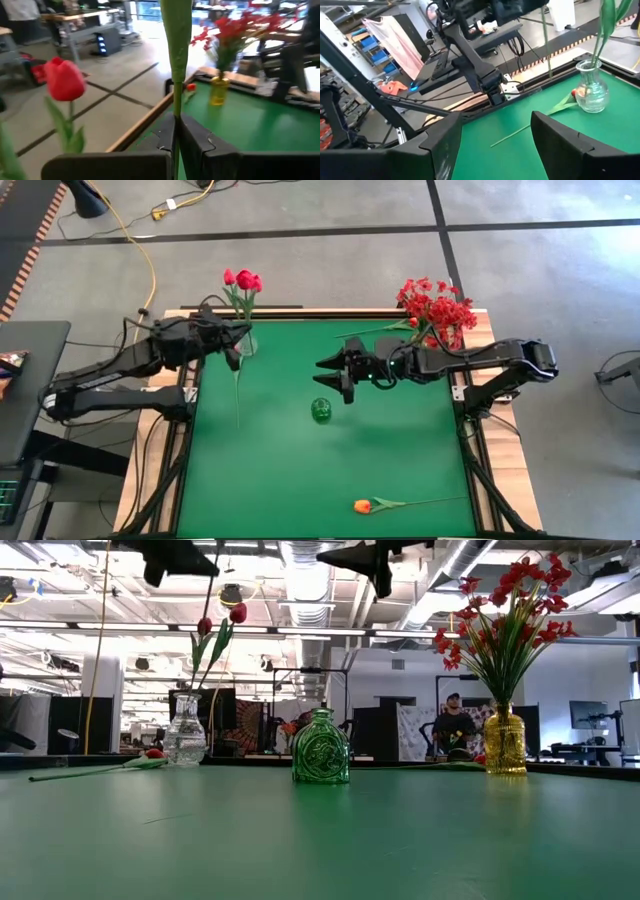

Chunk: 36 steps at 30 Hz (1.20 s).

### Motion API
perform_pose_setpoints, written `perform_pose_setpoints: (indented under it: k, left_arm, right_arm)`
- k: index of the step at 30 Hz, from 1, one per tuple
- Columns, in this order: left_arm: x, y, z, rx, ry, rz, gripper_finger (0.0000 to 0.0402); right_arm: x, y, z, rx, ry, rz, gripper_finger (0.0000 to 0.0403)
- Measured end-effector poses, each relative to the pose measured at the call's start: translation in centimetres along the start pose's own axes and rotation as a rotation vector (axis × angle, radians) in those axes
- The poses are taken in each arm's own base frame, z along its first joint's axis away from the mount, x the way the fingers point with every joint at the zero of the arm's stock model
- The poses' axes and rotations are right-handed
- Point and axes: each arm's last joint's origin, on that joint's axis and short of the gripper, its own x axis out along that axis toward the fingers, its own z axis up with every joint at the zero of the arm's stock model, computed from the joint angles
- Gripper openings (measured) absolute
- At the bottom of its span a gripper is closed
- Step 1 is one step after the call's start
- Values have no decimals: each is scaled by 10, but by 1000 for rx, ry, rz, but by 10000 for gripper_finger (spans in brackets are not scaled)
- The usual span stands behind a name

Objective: Sort flowers into vase by color
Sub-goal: Put the red tulip into the transparent vase

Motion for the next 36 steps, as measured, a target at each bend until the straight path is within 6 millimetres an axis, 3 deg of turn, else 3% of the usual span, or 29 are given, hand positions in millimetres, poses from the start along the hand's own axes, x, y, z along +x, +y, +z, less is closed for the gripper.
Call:
perform_pose_setpoints:
  k: [10, 23, 30, 36]
  left_arm:
    - [19, 31, -27, -50, 6, 143, 0]
    - [17, 41, -20, -76, -64, 122, 0]
    - [4, 48, -18, -13, -84, 264, 0]
    - [5, 57, -23, 3, -27, 314, 0]
  right_arm:
    - [0, 6, -1, 0, -6, 23, 264]
    - [0, 8, -2, -3, -4, 28, 264]
    - [0, 9, -3, -3, -2, 32, 264]
    - [0, 9, -3, -11, 2, 32, 264]
